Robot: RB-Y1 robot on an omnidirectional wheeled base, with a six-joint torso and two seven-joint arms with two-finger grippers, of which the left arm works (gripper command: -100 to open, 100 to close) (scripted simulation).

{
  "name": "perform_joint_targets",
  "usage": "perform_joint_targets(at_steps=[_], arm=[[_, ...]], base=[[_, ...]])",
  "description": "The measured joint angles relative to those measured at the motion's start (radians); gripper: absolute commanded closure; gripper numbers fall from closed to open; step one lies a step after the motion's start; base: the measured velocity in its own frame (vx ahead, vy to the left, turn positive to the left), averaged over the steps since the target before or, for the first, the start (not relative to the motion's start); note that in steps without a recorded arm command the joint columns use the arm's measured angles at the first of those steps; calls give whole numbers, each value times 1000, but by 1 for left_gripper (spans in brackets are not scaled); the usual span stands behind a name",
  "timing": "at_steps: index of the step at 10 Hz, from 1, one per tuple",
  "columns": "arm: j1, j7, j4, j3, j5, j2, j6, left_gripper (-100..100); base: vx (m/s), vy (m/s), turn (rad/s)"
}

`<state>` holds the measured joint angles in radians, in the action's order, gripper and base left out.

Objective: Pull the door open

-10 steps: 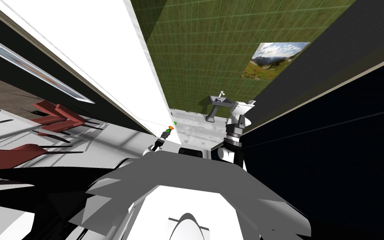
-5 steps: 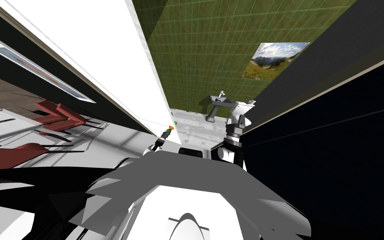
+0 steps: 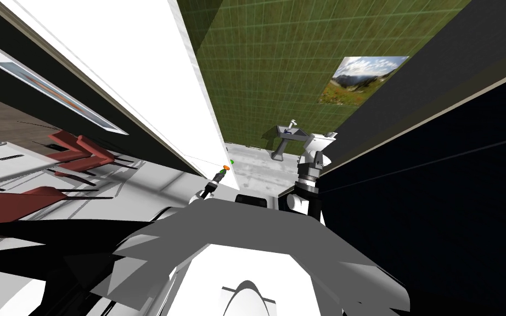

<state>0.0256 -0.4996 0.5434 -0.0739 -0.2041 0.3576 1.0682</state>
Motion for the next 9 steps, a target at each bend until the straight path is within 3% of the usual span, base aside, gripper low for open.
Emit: perform_joint_targets(at_steps=[1,3,5,7,8,9], arm=[[10,23,-19,6,4,2,9,100],[-5,70,12,16,11,4,-6,100],[10,121,0,29,21,5,-8,100],[-7,172,32,40,28,8,-21,100],[12,176,-10,40,30,8,-2,100],[13,195,-12,45,34,10,3,100]], base=[[-16,7,8],[-26,7,7],[-29,13,-1],[-16,6,1],[-16,5,13],[-40,7,10]])
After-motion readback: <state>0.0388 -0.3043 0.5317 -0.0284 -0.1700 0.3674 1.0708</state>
